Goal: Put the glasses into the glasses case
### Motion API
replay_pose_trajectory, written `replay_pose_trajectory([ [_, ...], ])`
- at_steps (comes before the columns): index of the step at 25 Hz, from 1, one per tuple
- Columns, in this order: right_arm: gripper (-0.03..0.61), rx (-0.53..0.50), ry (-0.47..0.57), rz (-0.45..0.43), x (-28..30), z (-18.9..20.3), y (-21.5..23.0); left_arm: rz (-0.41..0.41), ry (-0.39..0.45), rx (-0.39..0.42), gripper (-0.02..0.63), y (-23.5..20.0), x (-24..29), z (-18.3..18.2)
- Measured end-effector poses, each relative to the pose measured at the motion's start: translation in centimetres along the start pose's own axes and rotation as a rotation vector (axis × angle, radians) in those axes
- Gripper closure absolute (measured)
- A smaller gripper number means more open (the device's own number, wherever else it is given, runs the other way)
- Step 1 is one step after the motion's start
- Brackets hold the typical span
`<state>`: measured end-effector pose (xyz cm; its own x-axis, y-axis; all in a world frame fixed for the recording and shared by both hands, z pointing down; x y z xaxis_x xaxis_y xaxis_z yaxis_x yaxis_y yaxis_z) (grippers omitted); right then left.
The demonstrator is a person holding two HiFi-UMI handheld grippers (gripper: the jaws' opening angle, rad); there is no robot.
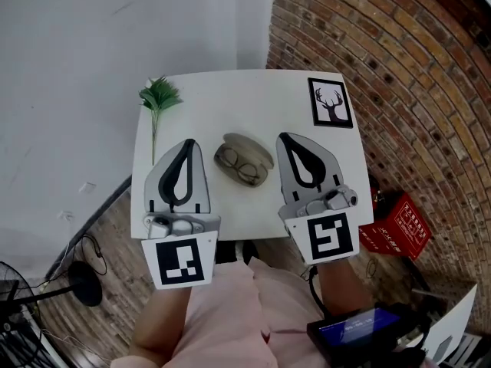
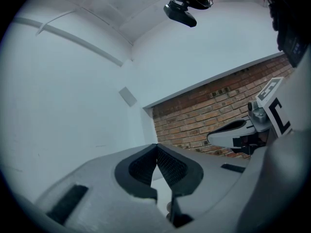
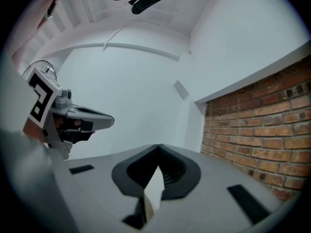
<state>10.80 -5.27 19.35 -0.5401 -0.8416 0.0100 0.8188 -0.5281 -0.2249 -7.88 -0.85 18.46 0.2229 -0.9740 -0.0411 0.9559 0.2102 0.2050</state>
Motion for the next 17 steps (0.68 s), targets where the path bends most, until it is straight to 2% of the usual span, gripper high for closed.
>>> replay_pose_trajectory([
  [17,0.574,0.017,-0.004,-0.012,0.33,0.90,-0.42,0.019,-0.015,-0.001,0.604,0.12,0.54,0.84],
])
Point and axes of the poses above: the fingertips, and each gripper's own axes: x forward along the fingers, y to its right, z out of its underside, the point moved 8 cm from there along -x, backward along the fingers, and after that the axes turned 5 degrees about z, right-handed, at the moved point
